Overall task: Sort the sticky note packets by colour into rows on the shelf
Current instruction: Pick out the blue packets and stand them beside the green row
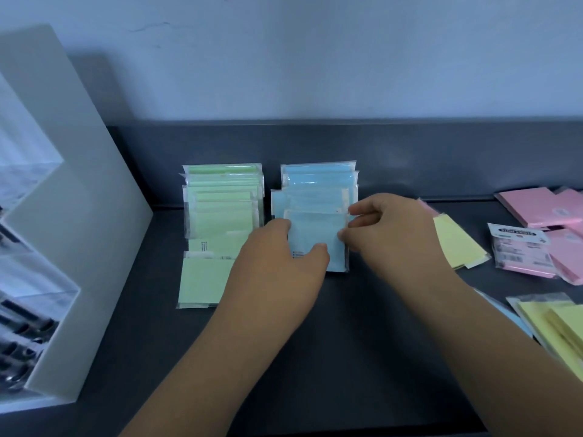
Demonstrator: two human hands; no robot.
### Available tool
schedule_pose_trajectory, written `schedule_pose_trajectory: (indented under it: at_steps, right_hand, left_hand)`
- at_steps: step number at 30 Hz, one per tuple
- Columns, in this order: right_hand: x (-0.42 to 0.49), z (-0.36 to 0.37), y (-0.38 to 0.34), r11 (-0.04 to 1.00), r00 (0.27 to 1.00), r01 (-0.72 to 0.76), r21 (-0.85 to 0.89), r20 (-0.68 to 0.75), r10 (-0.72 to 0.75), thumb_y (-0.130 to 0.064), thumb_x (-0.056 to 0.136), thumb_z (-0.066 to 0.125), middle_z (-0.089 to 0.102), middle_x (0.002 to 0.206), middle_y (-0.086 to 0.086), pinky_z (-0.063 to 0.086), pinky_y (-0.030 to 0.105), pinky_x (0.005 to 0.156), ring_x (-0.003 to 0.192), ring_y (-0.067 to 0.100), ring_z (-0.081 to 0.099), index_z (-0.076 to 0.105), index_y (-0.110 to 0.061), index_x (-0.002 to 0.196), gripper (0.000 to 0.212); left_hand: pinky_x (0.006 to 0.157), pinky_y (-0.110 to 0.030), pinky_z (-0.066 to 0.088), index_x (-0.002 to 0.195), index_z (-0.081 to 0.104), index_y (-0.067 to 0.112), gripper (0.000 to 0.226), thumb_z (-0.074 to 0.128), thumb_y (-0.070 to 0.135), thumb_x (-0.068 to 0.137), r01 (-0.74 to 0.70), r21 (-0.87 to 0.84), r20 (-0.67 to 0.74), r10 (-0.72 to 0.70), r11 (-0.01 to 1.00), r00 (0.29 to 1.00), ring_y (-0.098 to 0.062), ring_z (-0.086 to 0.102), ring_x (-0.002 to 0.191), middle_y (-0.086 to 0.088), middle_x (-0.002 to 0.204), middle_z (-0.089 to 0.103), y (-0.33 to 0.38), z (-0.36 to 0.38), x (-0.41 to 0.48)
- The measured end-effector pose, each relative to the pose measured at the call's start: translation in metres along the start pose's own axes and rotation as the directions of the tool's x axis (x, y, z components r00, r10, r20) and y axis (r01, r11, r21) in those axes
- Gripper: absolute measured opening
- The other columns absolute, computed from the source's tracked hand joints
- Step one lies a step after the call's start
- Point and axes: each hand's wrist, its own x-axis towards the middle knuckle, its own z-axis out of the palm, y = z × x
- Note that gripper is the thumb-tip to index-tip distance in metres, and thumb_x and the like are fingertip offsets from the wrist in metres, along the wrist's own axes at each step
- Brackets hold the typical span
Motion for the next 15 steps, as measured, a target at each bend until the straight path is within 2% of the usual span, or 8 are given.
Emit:
schedule_pose_trajectory:
  at_steps: [5, 8, 11, 13, 15]
  right_hand:
    - [0.0001, 0.0013, -0.0004, 1.000, 1.000, 0.016, -0.003, -0.008, -0.016, -0.013, 0.080, 0.077, 0.071, 0.086, -0.012, 0.056, 0.031, 0.081, 0.087, 0.008, 0.067, 0.072, -0.020, 0.109, 0.030]
    - [0.0002, 0.0010, -0.0003, 1.000, 1.000, 0.012, -0.004, -0.014, -0.012, -0.014, 0.081, 0.077, 0.071, 0.085, -0.012, 0.055, 0.029, 0.080, 0.087, 0.006, 0.066, 0.072, -0.021, 0.110, 0.030]
    - [-0.0001, -0.0005, 0.0011, 1.000, 1.000, 0.011, -0.007, -0.012, -0.011, -0.017, 0.081, 0.078, 0.071, 0.085, -0.013, 0.052, 0.025, 0.075, 0.087, 0.004, 0.066, 0.072, -0.023, 0.108, 0.029]
    - [0.0001, -0.0008, 0.0011, 1.000, 1.000, 0.007, -0.014, -0.004, -0.007, -0.018, 0.081, 0.078, 0.071, 0.086, -0.012, 0.052, 0.025, 0.074, 0.087, 0.005, 0.066, 0.072, -0.023, 0.108, 0.028]
    - [0.0010, -0.0010, 0.0002, 1.000, 1.000, 0.000, -0.022, 0.001, 0.000, -0.020, 0.081, 0.078, 0.072, 0.086, -0.012, 0.053, 0.028, 0.076, 0.087, 0.006, 0.066, 0.073, -0.024, 0.107, 0.027]
  left_hand:
    - [0.067, -0.011, 0.044, 0.073, 0.036, 0.040, 0.034, 0.064, 0.037, 0.092, -0.010, 0.021, -0.016, 0.011, 1.000, 1.000, -0.002, 0.061, 0.090, 0.019, 0.093, 0.050, -0.0004, 0.0005, 0.0011]
    - [0.070, -0.012, 0.046, 0.078, 0.038, 0.040, 0.029, 0.064, 0.038, 0.092, -0.010, 0.016, -0.023, 0.010, 1.000, 1.000, 0.000, 0.059, 0.091, 0.019, 0.108, 0.050, -0.0021, 0.0011, 0.0034]
    - [0.069, -0.008, 0.040, 0.103, 0.047, 0.041, 0.019, 0.063, 0.041, 0.093, 0.009, 0.004, -0.009, -0.009, 1.000, 1.000, 0.007, 0.055, 0.093, 0.020, 0.120, 0.046, -0.0046, 0.0014, 0.0028]
    - [0.068, -0.007, 0.037, 0.129, 0.048, 0.036, 0.041, 0.063, 0.044, 0.093, 0.007, 0.019, -0.015, -0.007, 1.000, 1.000, 0.006, 0.053, 0.096, 0.022, 0.129, 0.042, -0.0070, 0.0027, 0.0011]
    - [0.074, -0.010, 0.040, 0.139, 0.045, 0.034, 0.054, 0.066, 0.044, 0.091, -0.001, 0.023, -0.032, 0.002, 1.000, 0.999, 0.004, 0.052, 0.100, 0.023, 0.134, 0.040, -0.0076, 0.0032, 0.0008]
